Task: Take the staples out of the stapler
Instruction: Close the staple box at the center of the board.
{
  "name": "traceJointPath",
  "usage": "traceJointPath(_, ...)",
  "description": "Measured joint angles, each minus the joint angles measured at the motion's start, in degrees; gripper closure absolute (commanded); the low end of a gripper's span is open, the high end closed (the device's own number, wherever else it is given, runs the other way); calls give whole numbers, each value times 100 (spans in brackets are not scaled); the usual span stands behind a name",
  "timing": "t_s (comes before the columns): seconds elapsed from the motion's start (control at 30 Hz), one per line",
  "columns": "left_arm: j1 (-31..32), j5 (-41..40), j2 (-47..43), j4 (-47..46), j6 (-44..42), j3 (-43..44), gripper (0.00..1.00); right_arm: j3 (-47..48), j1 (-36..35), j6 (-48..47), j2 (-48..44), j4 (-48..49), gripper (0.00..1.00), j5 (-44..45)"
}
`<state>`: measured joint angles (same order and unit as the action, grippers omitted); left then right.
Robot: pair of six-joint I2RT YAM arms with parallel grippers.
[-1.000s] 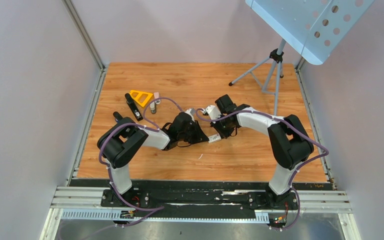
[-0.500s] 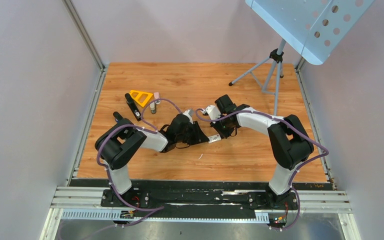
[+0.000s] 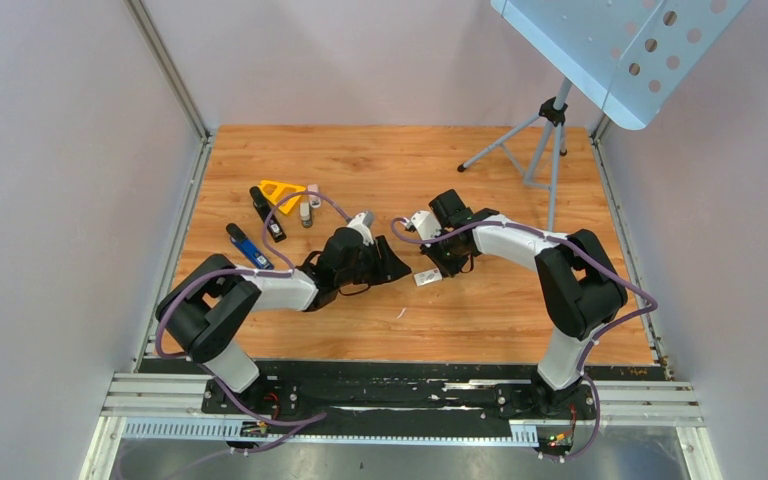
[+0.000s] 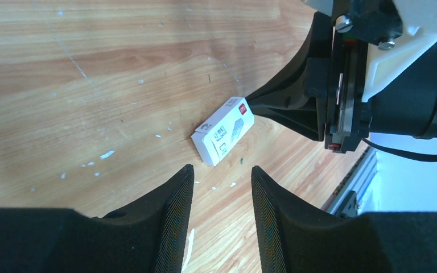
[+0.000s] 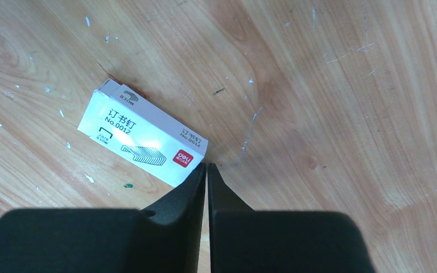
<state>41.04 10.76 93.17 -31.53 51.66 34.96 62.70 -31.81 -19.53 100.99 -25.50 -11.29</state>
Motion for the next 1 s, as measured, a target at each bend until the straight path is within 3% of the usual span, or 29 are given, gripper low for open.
traceJointPath(0.33,-37,-365,-245,544,-179,-11,64,2,0,2,0,0,92,-2)
traceJointPath(0.63,13,-216,267,721,-140,76,76,2,0,4,0,0,92,-7)
traceJointPath(1.0,142,33,608,850,-153,387,80,2,0,7,2,0,92,-11)
